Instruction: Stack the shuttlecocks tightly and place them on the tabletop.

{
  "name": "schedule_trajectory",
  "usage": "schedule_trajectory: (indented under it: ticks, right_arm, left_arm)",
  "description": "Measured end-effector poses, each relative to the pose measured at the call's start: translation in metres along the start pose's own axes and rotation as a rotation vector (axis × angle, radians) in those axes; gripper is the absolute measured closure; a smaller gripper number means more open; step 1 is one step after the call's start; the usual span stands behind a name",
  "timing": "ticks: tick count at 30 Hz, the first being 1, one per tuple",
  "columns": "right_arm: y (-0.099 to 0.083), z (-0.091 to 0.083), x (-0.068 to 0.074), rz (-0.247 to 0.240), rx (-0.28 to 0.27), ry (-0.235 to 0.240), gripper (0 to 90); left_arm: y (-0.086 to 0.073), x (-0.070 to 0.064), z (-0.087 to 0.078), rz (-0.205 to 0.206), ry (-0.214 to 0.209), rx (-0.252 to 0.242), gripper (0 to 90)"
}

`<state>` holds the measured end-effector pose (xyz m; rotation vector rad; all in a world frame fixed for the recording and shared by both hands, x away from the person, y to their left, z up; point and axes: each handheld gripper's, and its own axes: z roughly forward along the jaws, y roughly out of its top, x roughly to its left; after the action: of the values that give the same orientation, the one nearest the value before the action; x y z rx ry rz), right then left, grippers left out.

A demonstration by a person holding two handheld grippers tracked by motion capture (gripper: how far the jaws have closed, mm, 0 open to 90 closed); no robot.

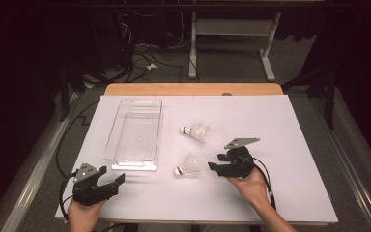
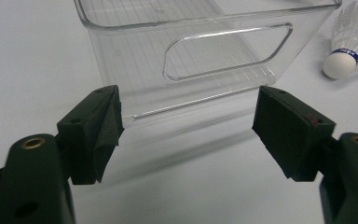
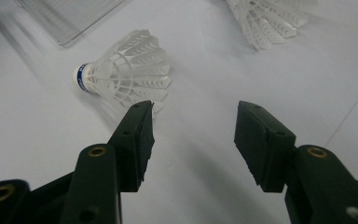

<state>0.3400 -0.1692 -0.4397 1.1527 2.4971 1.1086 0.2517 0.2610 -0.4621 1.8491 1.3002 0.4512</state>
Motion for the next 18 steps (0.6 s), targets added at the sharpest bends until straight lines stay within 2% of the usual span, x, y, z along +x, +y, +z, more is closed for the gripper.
schedule_trajectory:
  ticks: [18]
  right_arm:
    - [-0.001,-0.001,0.014,-0.006,0.028,0.045,49.7]
  left_arm:
    - [0.000,0.000,0.000,0.000,-0.001,-0.002,25.0]
